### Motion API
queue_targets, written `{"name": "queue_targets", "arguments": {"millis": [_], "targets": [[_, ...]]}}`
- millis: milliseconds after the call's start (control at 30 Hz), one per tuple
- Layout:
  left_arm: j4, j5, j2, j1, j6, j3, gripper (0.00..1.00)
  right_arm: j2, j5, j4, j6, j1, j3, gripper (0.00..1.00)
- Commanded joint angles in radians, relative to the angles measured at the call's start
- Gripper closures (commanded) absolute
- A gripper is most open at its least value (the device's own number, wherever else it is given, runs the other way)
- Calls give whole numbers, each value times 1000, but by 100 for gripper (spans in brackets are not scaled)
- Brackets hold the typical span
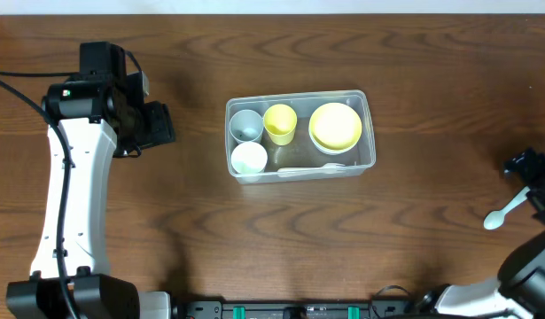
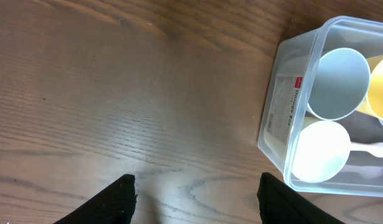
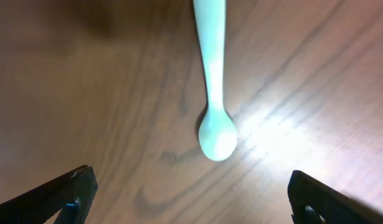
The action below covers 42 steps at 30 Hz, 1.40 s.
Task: Pack container
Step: 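Move the right gripper to the light-blue spoon and grasp it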
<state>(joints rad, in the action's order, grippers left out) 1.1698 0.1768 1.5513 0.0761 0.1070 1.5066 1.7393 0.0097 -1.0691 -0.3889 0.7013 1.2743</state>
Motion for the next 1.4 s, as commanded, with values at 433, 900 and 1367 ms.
{"name": "queue_targets", "arguments": {"millis": [433, 900, 1367], "targets": [[3, -5, 7, 3, -9, -2, 36, 76, 2, 150, 30, 5, -183, 1], [3, -5, 7, 3, -9, -2, 36, 76, 54, 269, 31, 5, -259, 1], [2, -5, 7, 3, -9, -2, 36, 77, 53, 272, 30, 5, -274, 48]]}}
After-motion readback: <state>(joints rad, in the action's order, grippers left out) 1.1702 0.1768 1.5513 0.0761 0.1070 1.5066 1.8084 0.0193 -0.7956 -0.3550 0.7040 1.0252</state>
